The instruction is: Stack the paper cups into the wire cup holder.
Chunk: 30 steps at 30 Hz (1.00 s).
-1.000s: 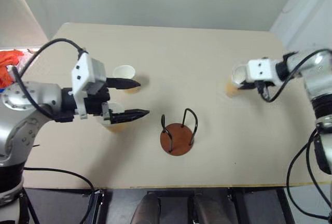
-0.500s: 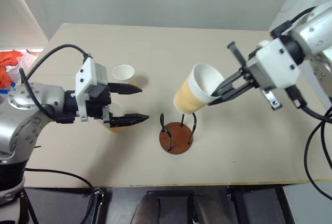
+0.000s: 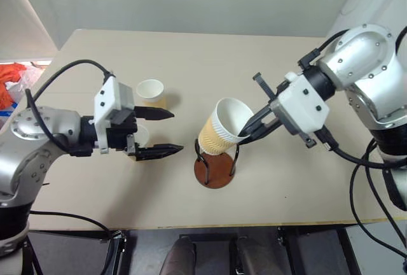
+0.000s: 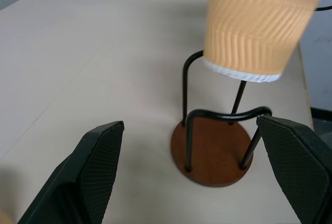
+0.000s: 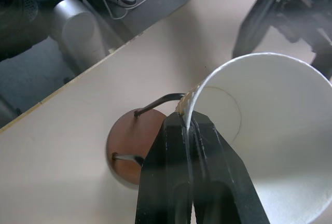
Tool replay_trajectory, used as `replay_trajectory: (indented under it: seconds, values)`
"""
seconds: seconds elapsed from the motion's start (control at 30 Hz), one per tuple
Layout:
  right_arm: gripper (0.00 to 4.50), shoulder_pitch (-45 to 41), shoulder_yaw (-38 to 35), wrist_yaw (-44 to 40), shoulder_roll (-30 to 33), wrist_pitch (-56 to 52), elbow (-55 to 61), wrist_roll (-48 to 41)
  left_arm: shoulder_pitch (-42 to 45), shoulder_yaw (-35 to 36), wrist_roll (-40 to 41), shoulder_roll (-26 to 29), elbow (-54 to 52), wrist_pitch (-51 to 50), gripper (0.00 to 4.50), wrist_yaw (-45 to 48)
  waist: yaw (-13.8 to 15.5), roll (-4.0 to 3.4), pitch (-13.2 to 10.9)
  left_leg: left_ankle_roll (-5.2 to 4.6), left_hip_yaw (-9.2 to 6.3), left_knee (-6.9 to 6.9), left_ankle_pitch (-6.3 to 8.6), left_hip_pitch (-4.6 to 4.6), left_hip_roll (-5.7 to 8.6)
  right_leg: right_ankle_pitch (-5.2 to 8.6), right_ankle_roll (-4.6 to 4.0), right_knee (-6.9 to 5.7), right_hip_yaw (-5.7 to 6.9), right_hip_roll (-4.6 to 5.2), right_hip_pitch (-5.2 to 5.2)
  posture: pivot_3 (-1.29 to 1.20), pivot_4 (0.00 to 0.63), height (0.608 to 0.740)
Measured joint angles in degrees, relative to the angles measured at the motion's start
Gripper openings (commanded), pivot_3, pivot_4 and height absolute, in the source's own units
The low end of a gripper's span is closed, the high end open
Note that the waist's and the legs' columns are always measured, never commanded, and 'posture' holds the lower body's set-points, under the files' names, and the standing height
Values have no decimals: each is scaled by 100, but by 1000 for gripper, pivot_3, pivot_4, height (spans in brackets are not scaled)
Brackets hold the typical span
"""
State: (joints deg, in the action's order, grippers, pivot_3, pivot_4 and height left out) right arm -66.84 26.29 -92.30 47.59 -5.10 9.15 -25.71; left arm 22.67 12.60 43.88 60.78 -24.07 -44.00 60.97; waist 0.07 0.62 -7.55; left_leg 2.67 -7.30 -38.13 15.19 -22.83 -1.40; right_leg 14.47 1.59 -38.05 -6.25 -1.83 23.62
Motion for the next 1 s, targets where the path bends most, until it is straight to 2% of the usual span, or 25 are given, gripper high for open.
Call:
replay_trajectory:
  seconds: [0.23, 0.27, 0.33, 0.67, 0.73, 0.8, 0.9, 1.0]
  values:
    - [54, -4, 42, 0, -107, 110, -11, 117, -55, 50, 0, 30, -1, -16, 4500, -7, -1, 0, 0, 0, 0, -1, -1, 0, -1, -1, -2, -2, 0, 0, 0, 0, 150, 740]
    - [240, -4, 67, 0, -130, 134, -24, 141, -55, 50, 0, 30, -6, -16, 4500, -9, -3, 0, 0, 0, 0, -1, 0, 0, -1, -2, -3, -2, 0, 0, 1, 0, 150, 740]
    - [657, -3, 136, 0, -140, 226, -85, 296, -71, 51, 0, 30, -29, -16, 4500, -14, 0, 0, 0, 0, 0, -2, 0, 0, -1, -2, -4, -2, 1, 0, 1, 0, 150, 740]
    - [4007, 27, 205, 0, -117, 467, -250, 468, -130, 66, 7, 30, -50, -16, 4500, -13, -1, 0, 0, 2, 0, 0, -1, -1, -1, -3, -4, -1, 1, 0, 2, 0, 150, 740]
    - [4468, 60, 204, 0, -118, 455, -250, 464, -132, 67, -3, 71, -47, -10, 4500, 25, -1, 0, 0, 2, 0, -1, -2, 0, -2, -3, -4, -2, 1, 0, 2, 0, 150, 740]
    - [4468, 110, 179, 19, -172, 362, -282, 460, -132, 65, -69, 215, -13, 40, 4500, 141, -2, 1, 0, 2, 0, -1, -2, 0, -3, -3, -5, -3, 1, -1, 2, 0, 150, 740]
    - [4468, 87, -228, 491, -688, -183, -579, 305, -125, -14, -487, 848, 371, 398, 4500, 592, -31, 0, 0, 2, 1, 1, -1, -1, -17, -13, -22, -4, -3, -14, 13, 0, 150, 740]
    - [4468, -30, -886, 1733, -1485, -1188, -793, -2, 0, -248, -1170, 1632, 1160, 1230, 4500, 1402, -64, 3, 2, -13, -6, 17, 6, -2, -41, -26, -44, -5, -5, -43, 29, 0, 150, 740]
